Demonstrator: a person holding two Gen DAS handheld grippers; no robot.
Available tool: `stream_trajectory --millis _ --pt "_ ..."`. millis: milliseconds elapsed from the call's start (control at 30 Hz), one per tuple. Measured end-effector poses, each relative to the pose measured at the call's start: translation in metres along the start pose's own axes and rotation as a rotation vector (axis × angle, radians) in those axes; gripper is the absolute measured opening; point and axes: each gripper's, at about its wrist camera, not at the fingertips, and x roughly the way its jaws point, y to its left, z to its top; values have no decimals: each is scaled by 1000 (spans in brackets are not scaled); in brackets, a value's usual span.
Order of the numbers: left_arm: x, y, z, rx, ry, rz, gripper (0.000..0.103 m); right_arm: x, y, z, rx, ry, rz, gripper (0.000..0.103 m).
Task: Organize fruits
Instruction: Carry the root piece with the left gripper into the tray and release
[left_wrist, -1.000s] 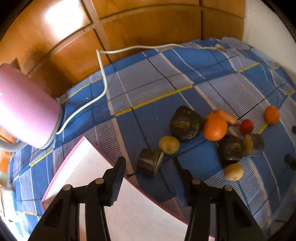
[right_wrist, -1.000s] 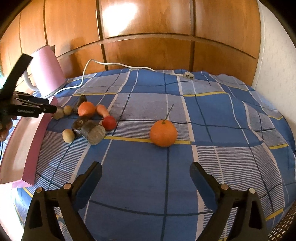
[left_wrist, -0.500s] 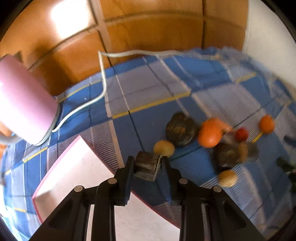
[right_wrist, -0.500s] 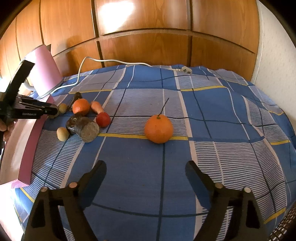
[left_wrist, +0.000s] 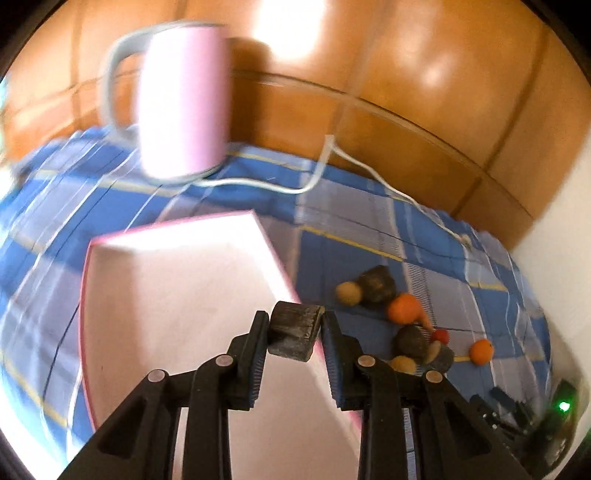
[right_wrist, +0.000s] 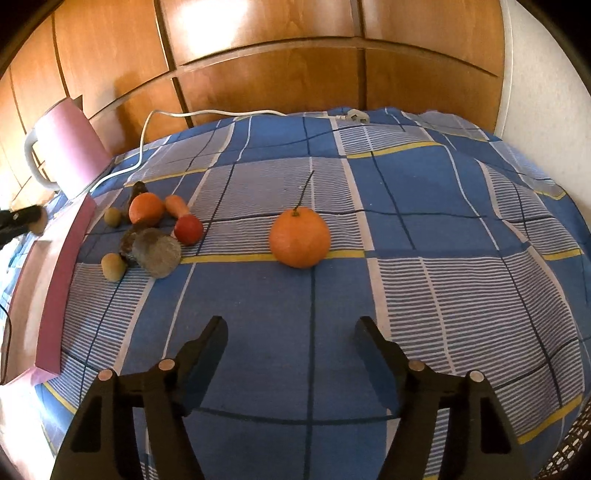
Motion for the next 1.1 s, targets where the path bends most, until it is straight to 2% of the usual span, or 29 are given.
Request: stream_trajectory --millis 167,333,600,767,933,967,1000,1033,1100 --pt "-13 29 -11 -99 -21 66 29 2 6 -1 -35 12 -20 73" --pt "-16 59 -5 -170 -37 101 29 4 7 0 -41 29 -26 74" --pt "-5 87 13 -167 -74 208 29 6 10 1 -40 46 -36 75" --pt "0 109 13 -209 -62 234 29 5 12 0 -46 53 -45 74" --pt "4 114 5 -172 -27 254 30 5 14 -1 -47 51 -53 75" --pt "2 114 2 -171 -30 242 31 6 15 -1 -49 51 -57 76" --pt "1 112 2 -170 -34 234 38 6 15 0 -50 51 -59 76" --pt "-3 111 0 -171 -47 229 49 6 16 0 -49 52 -60 76" --pt "-9 107 1 -171 -70 224 53 6 15 0 -49 52 -59 77"
